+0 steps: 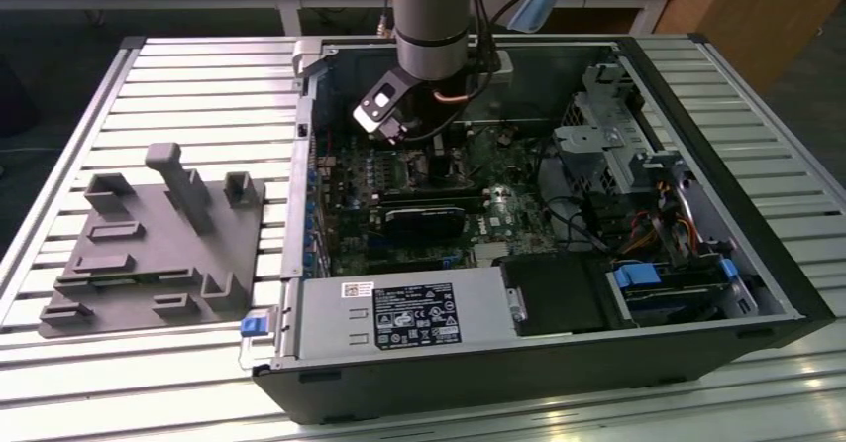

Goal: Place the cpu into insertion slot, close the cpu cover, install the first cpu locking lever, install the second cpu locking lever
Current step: 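Place the cpu into insertion slot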

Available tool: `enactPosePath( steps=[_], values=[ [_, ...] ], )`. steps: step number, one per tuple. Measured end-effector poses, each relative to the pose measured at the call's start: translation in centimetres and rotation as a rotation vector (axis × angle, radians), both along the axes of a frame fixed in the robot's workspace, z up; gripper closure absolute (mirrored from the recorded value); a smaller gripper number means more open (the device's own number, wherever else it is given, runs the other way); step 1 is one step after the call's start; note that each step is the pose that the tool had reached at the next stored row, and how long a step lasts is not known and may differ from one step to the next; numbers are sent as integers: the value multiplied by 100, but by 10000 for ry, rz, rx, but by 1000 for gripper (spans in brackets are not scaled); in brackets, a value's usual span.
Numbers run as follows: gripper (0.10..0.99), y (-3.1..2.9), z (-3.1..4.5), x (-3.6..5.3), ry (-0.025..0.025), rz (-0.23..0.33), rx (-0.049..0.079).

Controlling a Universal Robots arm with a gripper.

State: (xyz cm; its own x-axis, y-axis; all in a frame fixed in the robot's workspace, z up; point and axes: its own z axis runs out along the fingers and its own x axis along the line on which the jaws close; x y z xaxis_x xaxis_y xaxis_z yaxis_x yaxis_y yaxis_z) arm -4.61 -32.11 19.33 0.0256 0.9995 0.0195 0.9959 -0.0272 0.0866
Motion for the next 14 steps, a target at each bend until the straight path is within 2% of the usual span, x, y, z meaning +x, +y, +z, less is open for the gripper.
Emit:
enactPosePath(
  steps=[8,10,11,14],
  values=[
    [545,0,0,2,0,0,-1],
    [533,0,0,3,1,-1,-2],
    [475,0,0,3,1,0,-2],
    [475,0,0,3,1,-1,-1]
  ],
)
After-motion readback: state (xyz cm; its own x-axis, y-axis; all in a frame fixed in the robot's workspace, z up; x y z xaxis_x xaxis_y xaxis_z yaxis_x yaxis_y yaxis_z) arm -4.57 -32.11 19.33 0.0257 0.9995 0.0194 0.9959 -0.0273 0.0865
